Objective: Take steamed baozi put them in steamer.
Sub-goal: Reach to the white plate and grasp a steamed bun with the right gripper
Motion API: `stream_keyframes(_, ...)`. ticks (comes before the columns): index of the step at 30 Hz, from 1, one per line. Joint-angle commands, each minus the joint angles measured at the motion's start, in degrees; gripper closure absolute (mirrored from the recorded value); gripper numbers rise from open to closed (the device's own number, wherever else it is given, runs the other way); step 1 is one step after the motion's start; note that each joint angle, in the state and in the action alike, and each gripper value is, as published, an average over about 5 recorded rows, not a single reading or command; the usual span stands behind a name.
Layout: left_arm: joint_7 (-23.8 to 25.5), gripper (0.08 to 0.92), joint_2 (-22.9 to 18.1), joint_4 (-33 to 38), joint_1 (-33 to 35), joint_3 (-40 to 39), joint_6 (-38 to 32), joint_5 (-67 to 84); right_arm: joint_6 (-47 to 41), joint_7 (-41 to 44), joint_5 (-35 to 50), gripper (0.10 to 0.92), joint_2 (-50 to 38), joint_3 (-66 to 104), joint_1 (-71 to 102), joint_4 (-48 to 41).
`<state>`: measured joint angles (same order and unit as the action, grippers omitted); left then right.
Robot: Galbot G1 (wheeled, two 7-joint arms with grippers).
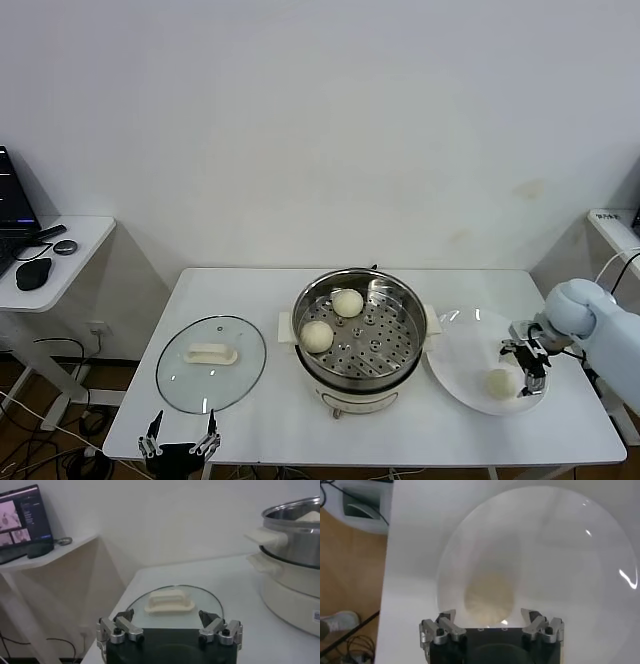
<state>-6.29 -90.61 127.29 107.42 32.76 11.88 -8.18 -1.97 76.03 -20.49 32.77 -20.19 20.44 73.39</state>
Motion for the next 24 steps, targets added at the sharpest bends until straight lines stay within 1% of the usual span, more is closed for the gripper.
stream_keyframes(1,0.0,0.177,0.0,-0.3,0.0,0.0,-0.1,0.0,-0.2,-1.1,-1.0,0.203,2.3,0.2,0.9,-2.0)
stream_keyframes(20,0.5,0.177,0.0,-1.5,-1.7,0.0,0.3,-0.1,-0.9,-0.5,-2.0,0.204,3.2,-0.6,0.6,-3.2)
stream_keyframes(22,0.5,0.177,0.0,-1.7,-1.8,0.0,0.4,-0.1,-0.9,-0.4,-2.0,0.223,3.3,-0.6,0.5,-3.2)
stream_keyframes(24,0.5,0.177,0.0,-1.8,-2.0,-0.1,0.4,-0.1,-1.0,-0.3,-2.0,0.267,3.4,-0.5,0.4,-3.3)
